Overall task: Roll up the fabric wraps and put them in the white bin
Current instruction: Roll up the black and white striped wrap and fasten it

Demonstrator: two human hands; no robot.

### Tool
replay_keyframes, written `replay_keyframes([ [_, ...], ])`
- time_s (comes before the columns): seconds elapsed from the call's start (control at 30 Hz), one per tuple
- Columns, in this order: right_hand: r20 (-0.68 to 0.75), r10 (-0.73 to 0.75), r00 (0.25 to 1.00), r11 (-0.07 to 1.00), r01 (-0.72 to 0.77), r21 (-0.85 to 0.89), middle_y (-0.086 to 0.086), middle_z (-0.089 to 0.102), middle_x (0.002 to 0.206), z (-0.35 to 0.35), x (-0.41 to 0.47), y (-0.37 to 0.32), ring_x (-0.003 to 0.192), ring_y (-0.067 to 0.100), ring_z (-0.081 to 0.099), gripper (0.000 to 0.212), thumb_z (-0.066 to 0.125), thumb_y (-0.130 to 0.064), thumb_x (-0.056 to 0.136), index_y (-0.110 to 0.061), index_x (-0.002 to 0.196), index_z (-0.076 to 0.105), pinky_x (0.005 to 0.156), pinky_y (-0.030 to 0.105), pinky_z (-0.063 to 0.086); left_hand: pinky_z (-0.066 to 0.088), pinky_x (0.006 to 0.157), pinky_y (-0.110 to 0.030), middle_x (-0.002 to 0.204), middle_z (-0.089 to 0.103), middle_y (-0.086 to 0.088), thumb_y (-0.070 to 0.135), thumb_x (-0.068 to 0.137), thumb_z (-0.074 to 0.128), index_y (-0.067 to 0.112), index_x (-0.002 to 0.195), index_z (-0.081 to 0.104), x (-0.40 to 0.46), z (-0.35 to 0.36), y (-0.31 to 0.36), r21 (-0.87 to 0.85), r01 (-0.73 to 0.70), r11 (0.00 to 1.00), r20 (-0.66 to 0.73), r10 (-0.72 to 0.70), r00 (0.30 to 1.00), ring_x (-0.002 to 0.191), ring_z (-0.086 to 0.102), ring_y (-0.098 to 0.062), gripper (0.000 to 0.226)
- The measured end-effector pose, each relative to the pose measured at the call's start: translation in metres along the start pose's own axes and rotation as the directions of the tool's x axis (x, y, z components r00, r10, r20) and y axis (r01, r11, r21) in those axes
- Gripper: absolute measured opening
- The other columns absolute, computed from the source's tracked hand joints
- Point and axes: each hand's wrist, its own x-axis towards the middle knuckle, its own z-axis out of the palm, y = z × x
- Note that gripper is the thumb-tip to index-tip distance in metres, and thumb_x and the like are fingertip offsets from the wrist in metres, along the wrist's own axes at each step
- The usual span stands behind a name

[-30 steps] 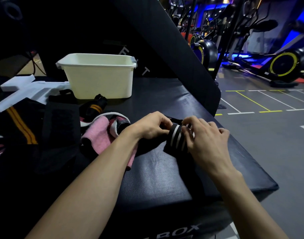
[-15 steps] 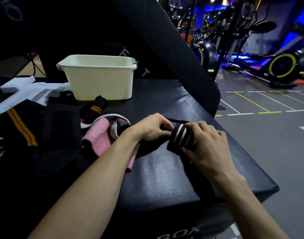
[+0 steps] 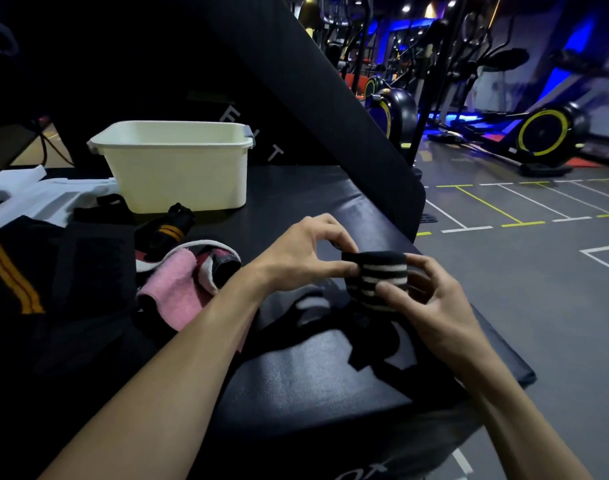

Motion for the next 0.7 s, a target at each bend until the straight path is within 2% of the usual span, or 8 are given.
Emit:
replay_keyframes([
  [0.13,0.065,0.005,0.998,0.996,-0.011,0.089,0.001,0.078,0.103,-0.011,-0.009,-0.001,0.096,0.014,0.073,0.052,0.079,-0.014,0.069,-0.009,0.117,0.059,0.081,0.025,0.058,0.039,0.104,-0.023,0.106,0.066,0.007,0.029,0.081,0.087,0.029,0.093,0.073,0.000,0.009,0.008,0.007,-0.045,0.999,0.029,0.044,0.999,0.109,0.059,-0.013,0.018],
  [0.23,0.084,0.037,0.996,0.965,-0.058,0.257,0.007,0.077,0.099,-0.017,-0.010,-0.002,0.092,0.016,0.073,0.052,0.081,-0.002,0.075,-0.002,0.120,0.057,0.075,0.025,0.058,0.044,0.106,-0.041,0.104,0.070,0.001,0.029,0.083,0.084,0.020,0.098,0.070,0.003,0.017,0.013,-0.063,-0.039,0.997,0.026,0.040,0.999,0.106,0.062,-0.019,0.022],
  [0.33,0.123,0.084,0.989,0.923,-0.123,0.365,0.019,0.075,0.103,-0.018,-0.010,-0.001,0.091,0.026,0.073,0.077,0.094,-0.025,0.064,0.001,0.124,0.054,0.074,0.031,0.060,0.044,0.108,-0.055,0.104,0.071,-0.007,0.023,0.085,0.082,0.013,0.100,0.068,0.002,0.018,0.017,-0.152,-0.020,0.988,0.051,0.028,0.998,0.106,0.066,-0.025,0.022],
  [0.4,0.147,0.100,0.984,0.902,-0.152,0.405,0.027,0.071,0.111,-0.017,-0.011,-0.001,0.099,0.037,0.070,0.089,0.095,-0.035,0.057,0.004,0.126,0.054,0.083,0.042,0.060,0.044,0.108,-0.058,0.106,0.071,-0.010,0.021,0.086,0.080,0.018,0.098,0.068,0.001,0.017,0.020,-0.196,-0.011,0.981,0.066,0.024,0.998,0.106,0.067,-0.026,0.018],
  [0.5,0.191,0.133,0.973,0.854,-0.210,0.476,0.033,0.067,0.119,-0.016,-0.013,-0.008,0.110,0.048,0.066,0.058,0.072,-0.017,0.074,0.004,0.126,0.060,0.096,0.055,0.055,0.043,0.108,-0.060,0.110,0.071,-0.013,0.018,0.087,0.079,0.030,0.097,0.067,0.000,0.015,0.024,-0.239,-0.018,0.971,0.073,0.036,0.997,0.107,0.067,-0.030,0.019],
  [0.57,0.260,0.174,0.950,0.822,-0.286,0.492,0.026,0.073,0.109,-0.015,-0.015,-0.020,0.096,0.035,0.074,0.040,0.057,-0.012,0.076,-0.003,0.111,0.074,0.079,0.039,0.062,0.045,0.107,-0.058,0.108,0.071,-0.015,0.017,0.088,0.079,0.031,0.095,0.067,0.000,0.015,0.025,-0.250,-0.018,0.968,0.069,0.037,0.997,0.102,0.067,-0.025,0.020],
  [0.63,0.294,0.218,0.931,0.758,-0.351,0.550,0.017,0.076,0.092,-0.015,-0.017,-0.026,0.076,0.022,0.075,0.031,0.054,-0.014,0.076,-0.008,0.093,0.080,0.059,0.025,0.059,0.047,0.105,-0.053,0.106,0.070,-0.014,0.017,0.088,0.079,0.028,0.094,0.066,0.001,0.016,0.024,-0.252,-0.010,0.968,0.070,0.029,0.997,0.099,0.065,-0.018,0.019],
  [0.7,0.311,0.230,0.922,0.700,-0.379,0.606,0.015,0.074,0.088,-0.016,-0.017,-0.025,0.073,0.020,0.072,0.033,0.054,-0.020,0.076,-0.004,0.095,0.077,0.059,0.023,0.057,0.048,0.104,-0.050,0.104,0.070,-0.009,0.019,0.086,0.081,0.021,0.099,0.066,0.001,0.018,0.023,-0.260,0.007,0.966,0.064,0.010,0.998,0.099,0.065,-0.016,0.020],
])
